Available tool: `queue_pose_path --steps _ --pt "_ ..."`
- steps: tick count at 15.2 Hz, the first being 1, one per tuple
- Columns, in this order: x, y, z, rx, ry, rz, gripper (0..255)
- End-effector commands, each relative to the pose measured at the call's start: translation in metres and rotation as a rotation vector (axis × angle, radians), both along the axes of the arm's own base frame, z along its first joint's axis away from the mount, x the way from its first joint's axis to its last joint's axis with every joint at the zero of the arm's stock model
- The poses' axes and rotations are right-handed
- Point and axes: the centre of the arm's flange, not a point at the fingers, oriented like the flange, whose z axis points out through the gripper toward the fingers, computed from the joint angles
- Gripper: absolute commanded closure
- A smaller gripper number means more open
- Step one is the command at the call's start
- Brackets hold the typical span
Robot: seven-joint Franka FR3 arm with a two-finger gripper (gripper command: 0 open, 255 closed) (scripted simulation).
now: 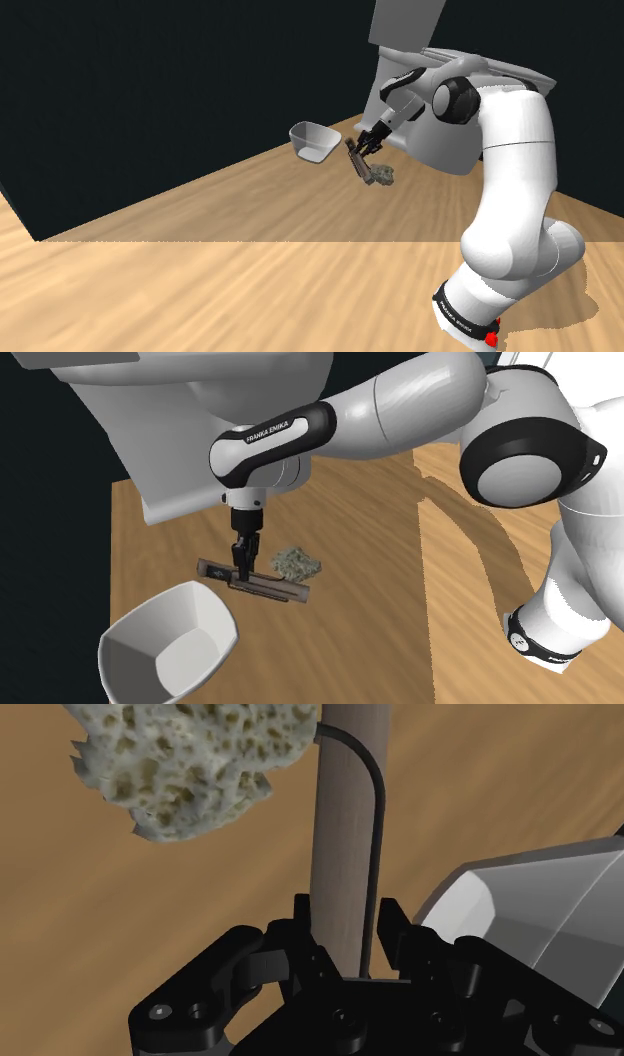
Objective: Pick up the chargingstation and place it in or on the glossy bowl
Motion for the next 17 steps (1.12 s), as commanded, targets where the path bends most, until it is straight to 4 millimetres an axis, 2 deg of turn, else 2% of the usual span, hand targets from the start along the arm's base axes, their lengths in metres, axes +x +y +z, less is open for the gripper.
queue_pose_path --steps 1,17 --pt "0.000 0.000 0.011 0.000 0.000 0.000 255" --pt "0.000 0.000 0.095 0.000 0.000 0.000 255"
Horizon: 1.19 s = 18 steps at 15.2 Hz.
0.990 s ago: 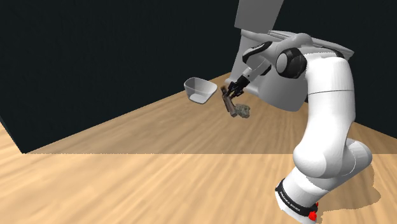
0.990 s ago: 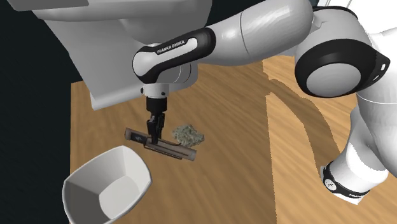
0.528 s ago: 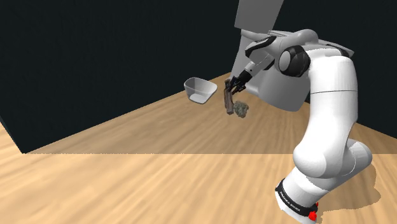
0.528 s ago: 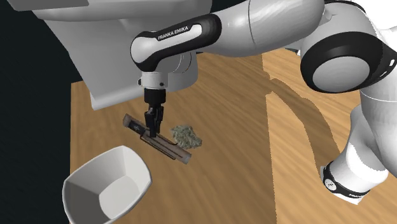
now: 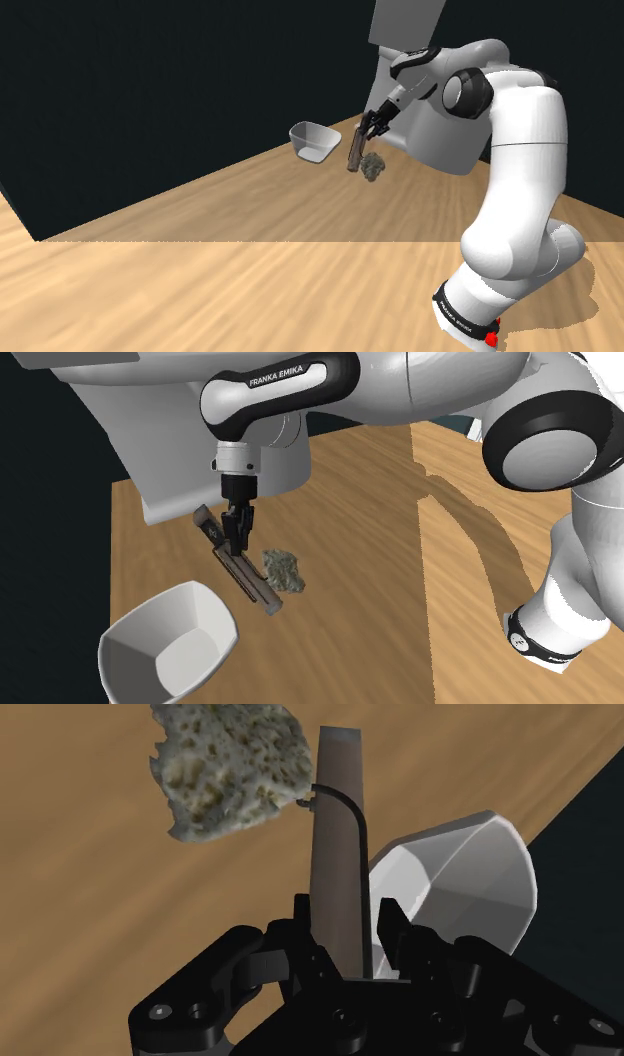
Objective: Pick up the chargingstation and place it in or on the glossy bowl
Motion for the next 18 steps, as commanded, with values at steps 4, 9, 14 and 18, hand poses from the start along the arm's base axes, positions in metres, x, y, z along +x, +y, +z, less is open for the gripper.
queue_pose_path --steps 4,9,14,18 --pt "-0.001 0.000 0.026 0.000 0.000 0.000 255" --pt "-0.001 0.000 0.052 0.000 0.000 0.000 255" --pt "0.019 0.017 0.066 0.000 0.000 0.000 255" --pt "0.058 0.052 0.070 0.000 0.000 0.000 255"
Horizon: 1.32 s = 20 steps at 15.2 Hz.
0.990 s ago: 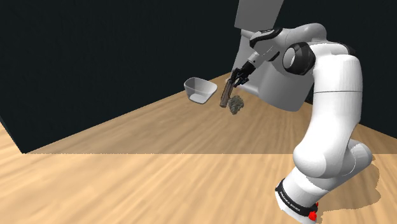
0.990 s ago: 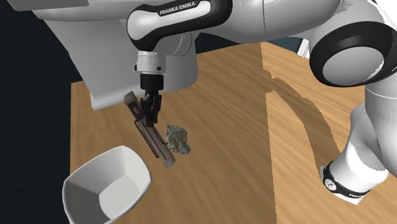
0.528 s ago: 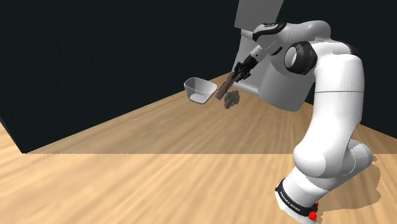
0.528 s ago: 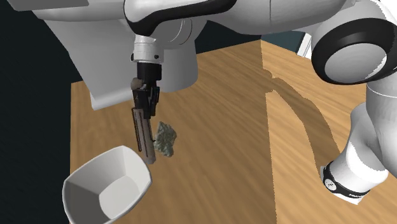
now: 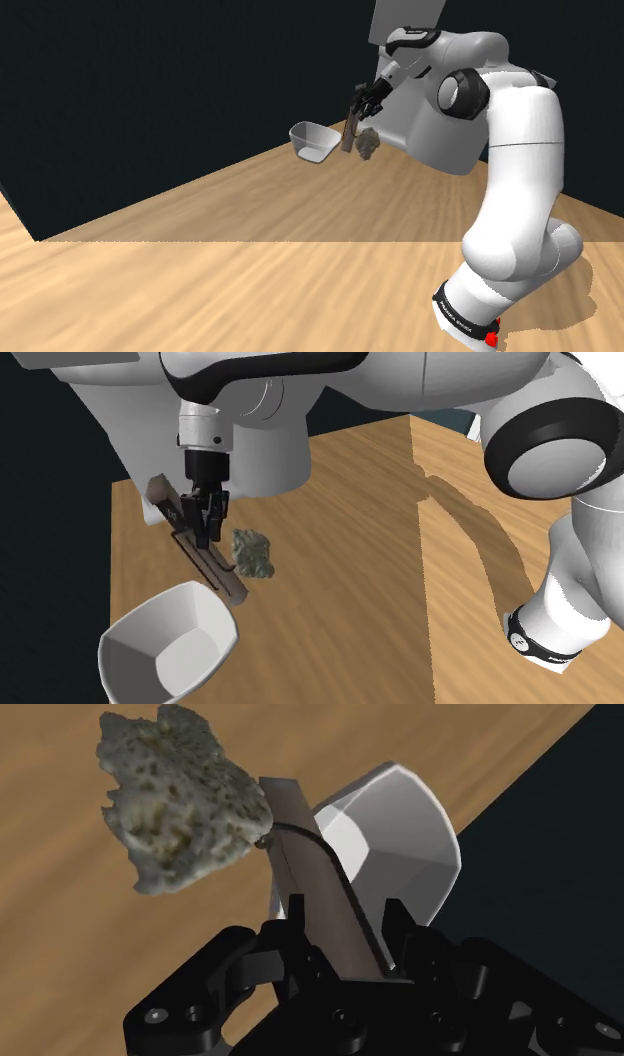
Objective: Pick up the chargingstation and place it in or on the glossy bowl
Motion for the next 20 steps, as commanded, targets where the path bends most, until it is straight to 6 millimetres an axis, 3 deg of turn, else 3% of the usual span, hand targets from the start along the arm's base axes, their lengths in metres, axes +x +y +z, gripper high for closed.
queue_pose_path --steps 1,10,16,17,18,20 --pt "0.022 0.022 -0.005 0.011 0.008 0.008 255" --pt "0.117 0.105 0.005 0.011 0.008 0.008 255" --pt "0.117 0.105 -0.027 0.011 0.008 0.008 255" --pt "0.117 0.105 -0.022 0.012 0.009 0.009 255" --pt "0.117 0.105 -0.022 0.012 0.009 0.009 0" --pt "0.123 0.122 -0.037 -0.091 0.005 -0.139 0"
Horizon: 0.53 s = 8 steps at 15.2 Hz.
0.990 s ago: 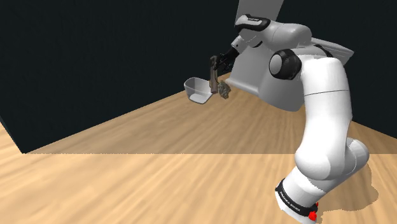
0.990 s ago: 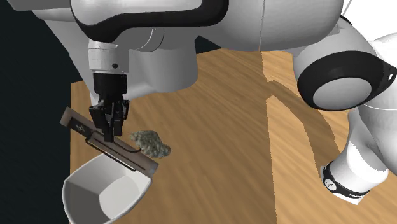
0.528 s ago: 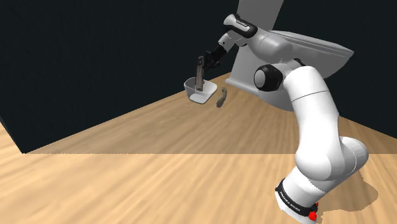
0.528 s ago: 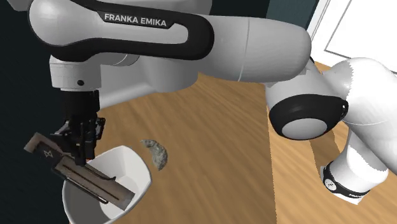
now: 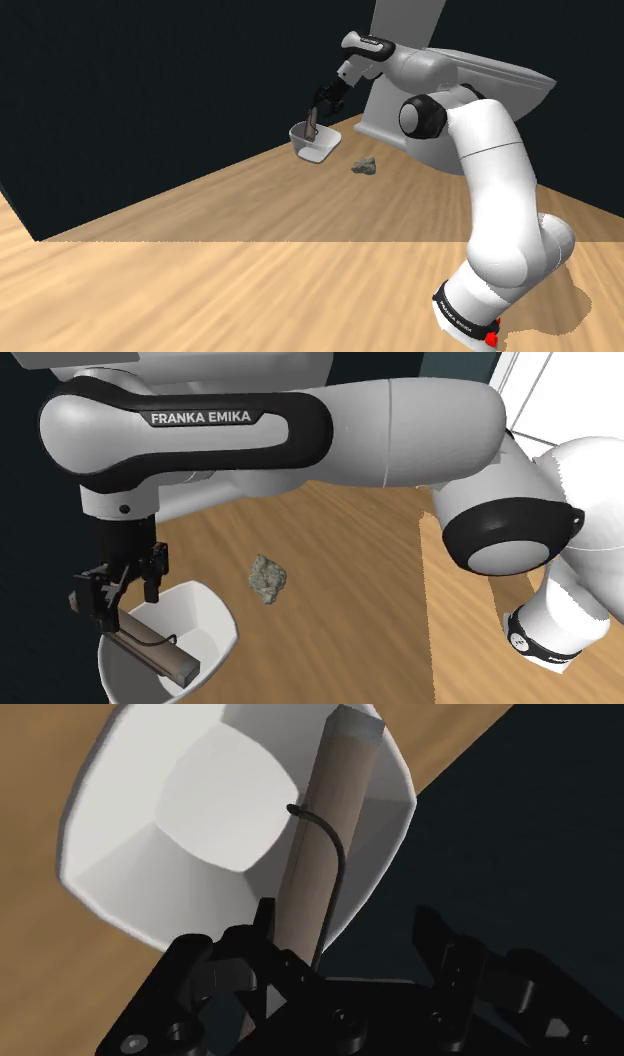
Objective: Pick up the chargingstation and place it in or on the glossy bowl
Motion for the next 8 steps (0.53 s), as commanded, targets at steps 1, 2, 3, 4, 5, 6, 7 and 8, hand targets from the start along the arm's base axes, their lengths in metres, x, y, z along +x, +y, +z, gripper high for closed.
queue_pose_path --steps 1,2,3,4,5,6,7,8 --pt "0.004 0.015 -0.016 -0.098 -0.011 -0.138 0" --pt "0.009 0.022 -0.024 -0.149 -0.013 -0.212 0" --pt "0.012 0.026 -0.030 -0.181 -0.014 -0.258 0" --pt "0.013 0.027 -0.034 -0.181 -0.014 -0.257 0" --pt "0.015 0.028 -0.039 -0.181 -0.014 -0.257 0" --pt "0.017 0.028 -0.044 -0.181 -0.014 -0.257 0" --pt "0.018 0.029 -0.049 -0.181 -0.014 -0.257 0" --pt "0.020 0.030 -0.054 -0.181 -0.014 -0.257 0"
